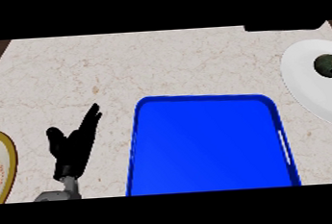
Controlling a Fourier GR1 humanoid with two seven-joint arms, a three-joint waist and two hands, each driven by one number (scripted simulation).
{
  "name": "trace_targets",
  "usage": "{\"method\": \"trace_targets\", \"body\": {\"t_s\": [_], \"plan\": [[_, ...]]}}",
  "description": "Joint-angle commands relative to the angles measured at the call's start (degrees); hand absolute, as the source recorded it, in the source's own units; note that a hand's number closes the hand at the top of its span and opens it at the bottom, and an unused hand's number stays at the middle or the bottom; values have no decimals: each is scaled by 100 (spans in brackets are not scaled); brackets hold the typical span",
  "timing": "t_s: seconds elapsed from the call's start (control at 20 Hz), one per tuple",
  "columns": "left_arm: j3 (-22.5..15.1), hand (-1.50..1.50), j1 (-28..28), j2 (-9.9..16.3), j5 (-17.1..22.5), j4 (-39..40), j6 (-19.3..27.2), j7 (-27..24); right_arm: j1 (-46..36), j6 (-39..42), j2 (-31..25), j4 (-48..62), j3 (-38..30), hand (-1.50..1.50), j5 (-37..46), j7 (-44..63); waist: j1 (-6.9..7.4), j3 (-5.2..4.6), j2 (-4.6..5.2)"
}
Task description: Pick the squash from the tray and place it in the plate
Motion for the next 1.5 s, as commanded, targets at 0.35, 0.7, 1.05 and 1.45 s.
{"method": "trace_targets", "body": {"t_s": [0.35, 0.7, 1.05, 1.45], "plan": [[32, 0, 106, -160, -59, 414, 129, 13, 524, 2277, -869, 610, -616, -150, -758, -465, -224, -57, -39], [-32, 0, 302, -160, -83, 299, 21, -114, 1267, 3314, -1016, 690, -391, -150, -649, -1158, -207, -56, -52], [21, 0, 33, -184, -108, 148, 148, 316, 1858, 3210, -1067, 472, -32, -150, -467, -1412, -269, -70, -93], [21, 0, 636, -131, -60, -280, 3, 200, 2462, 3071, -777, 336, 108, -150, -576, -1903, -263, -71, -104]]}}
